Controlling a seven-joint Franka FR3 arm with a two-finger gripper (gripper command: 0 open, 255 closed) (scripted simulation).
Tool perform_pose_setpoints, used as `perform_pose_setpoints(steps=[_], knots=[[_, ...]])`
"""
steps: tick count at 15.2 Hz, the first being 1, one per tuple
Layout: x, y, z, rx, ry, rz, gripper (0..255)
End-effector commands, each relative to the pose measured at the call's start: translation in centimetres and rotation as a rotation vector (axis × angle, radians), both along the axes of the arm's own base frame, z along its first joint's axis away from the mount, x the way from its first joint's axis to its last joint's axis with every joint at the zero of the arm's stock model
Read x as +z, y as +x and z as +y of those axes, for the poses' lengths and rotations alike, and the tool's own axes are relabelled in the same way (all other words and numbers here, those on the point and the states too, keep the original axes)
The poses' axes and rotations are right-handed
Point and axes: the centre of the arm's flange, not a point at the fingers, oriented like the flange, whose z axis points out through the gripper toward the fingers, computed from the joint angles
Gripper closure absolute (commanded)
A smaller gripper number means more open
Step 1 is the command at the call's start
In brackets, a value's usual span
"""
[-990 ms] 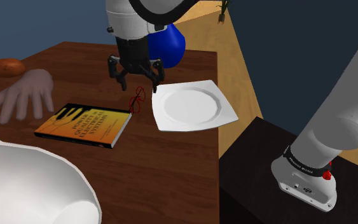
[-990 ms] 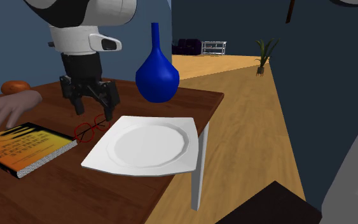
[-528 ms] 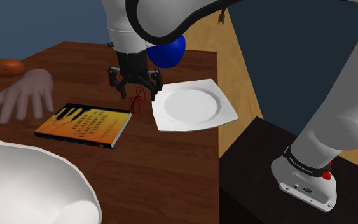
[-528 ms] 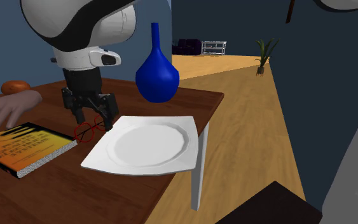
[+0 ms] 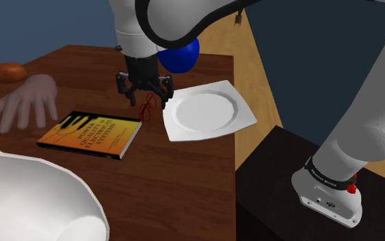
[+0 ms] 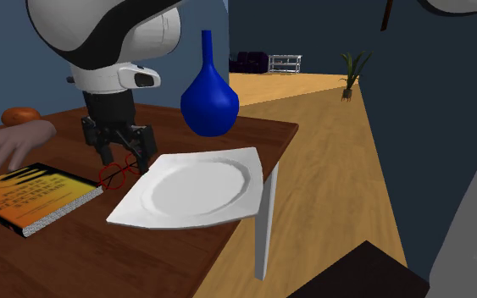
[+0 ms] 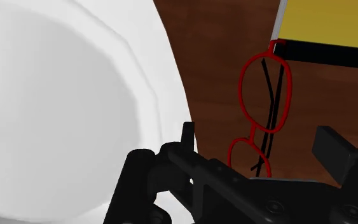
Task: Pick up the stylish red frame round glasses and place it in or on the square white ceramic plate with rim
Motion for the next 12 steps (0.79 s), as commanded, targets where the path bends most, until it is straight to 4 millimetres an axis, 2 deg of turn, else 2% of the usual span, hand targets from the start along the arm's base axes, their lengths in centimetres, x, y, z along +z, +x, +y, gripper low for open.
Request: perform_pose_setpoints(steps=[1,9,12], knots=[[-0.7,0.0,-0.1,0.000,-0.003,0.012,255],[-0.7,0.1,-0.1,0.000,-0.003,0.012,255],[0.9,0.1,-0.1,0.000,-0.003,0.012,255]])
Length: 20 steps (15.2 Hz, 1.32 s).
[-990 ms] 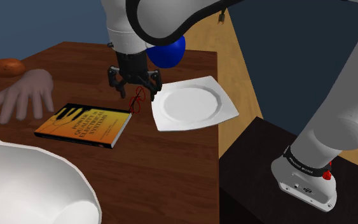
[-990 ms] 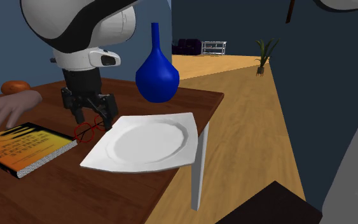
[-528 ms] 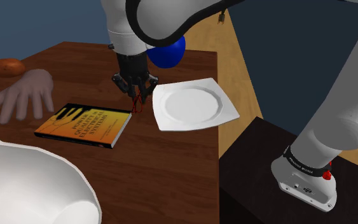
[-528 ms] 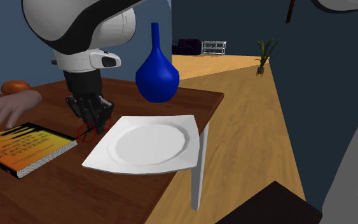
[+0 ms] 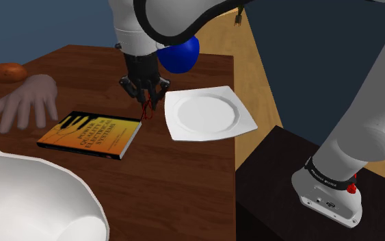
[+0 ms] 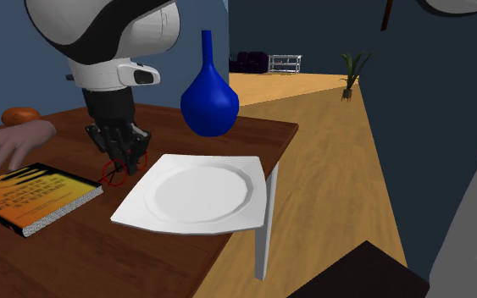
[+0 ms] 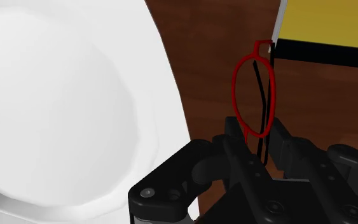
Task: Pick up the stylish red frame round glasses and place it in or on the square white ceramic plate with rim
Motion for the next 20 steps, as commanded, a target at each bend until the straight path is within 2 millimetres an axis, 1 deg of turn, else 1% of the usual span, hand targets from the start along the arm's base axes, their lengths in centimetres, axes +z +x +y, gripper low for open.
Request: perform_pose_setpoints(steps=[1,15,16,20], knots=[[1.0,0.0,-0.1,0.000,0.000,0.000,255],[8.4,0.0,-0.1,0.000,0.000,0.000,255],[8.6,0.0,-0.1,0.000,0.000,0.000,255],[8.5,-4.0,-3.5,0.000,0.000,0.000,255]])
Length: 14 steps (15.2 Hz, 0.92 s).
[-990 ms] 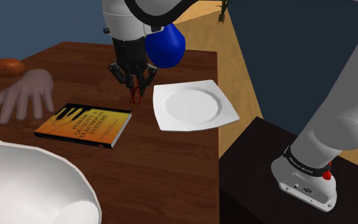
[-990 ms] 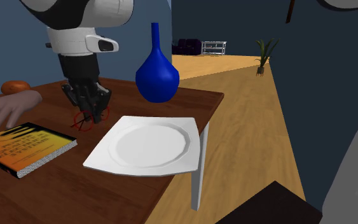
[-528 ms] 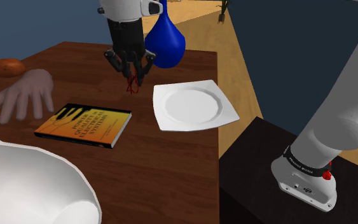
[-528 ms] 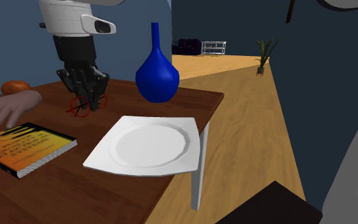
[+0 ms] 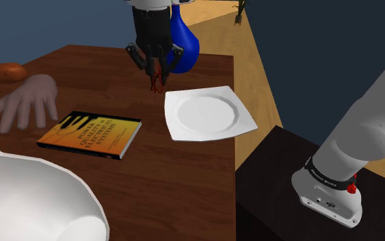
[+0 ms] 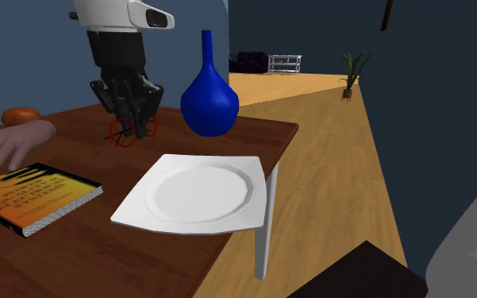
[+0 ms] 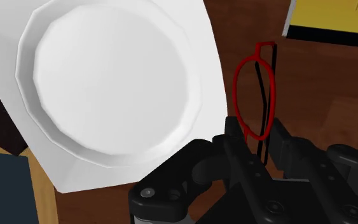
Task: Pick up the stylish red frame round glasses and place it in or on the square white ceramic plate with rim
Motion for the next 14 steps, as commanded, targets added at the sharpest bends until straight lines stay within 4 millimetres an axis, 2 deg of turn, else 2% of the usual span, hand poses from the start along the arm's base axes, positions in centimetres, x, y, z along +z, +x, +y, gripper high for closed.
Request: perform_pose_setpoints(steps=[1,9,14], knots=[[0.0,-2.2,-1.6,0.000,0.002,0.000,255],[-0.1,-9.9,-8.3,0.000,0.002,0.000,255],[-2.8,-9.9,-8.3,0.000,0.002,0.000,255]])
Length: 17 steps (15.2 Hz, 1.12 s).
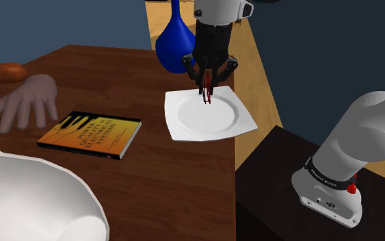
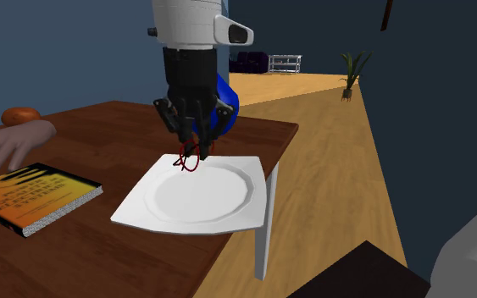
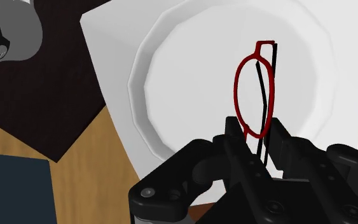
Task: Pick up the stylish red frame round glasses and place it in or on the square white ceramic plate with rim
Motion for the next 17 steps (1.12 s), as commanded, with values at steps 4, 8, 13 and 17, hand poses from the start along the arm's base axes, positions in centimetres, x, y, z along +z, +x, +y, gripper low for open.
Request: perform_pose_setpoints(steps=[4,8,13,17], knots=[[-2.6,0.0,-0.1,0.000,0.000,0.000,255],[-4.6,-0.1,-0.1,0.000,0.000,0.000,255],[-4.6,0.0,-0.1,0.000,0.000,0.000,255],[-4.6,0.0,-0.1,0.000,0.000,0.000,0]])
